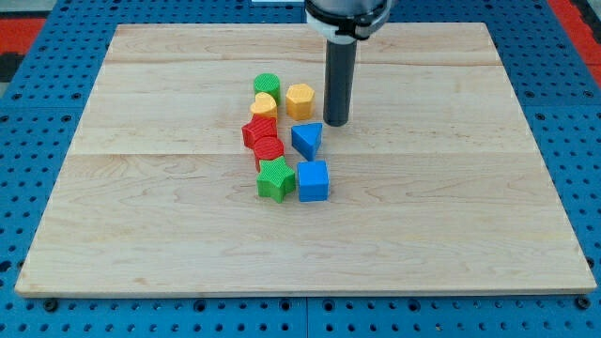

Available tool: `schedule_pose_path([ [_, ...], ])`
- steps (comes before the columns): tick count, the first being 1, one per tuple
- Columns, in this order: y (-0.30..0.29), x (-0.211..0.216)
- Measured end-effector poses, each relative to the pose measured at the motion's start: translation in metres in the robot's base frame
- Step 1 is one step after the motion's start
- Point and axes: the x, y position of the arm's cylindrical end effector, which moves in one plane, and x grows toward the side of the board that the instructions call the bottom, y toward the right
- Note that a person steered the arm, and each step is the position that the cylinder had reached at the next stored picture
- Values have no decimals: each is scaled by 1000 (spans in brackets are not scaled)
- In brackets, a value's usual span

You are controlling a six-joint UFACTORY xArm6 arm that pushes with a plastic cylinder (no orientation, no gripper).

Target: Move blue blocks slightly left

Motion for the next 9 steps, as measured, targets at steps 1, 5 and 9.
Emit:
schedule_pose_path([
  [1,-12,5],
  [5,15,-31],
  [9,130,-70],
])
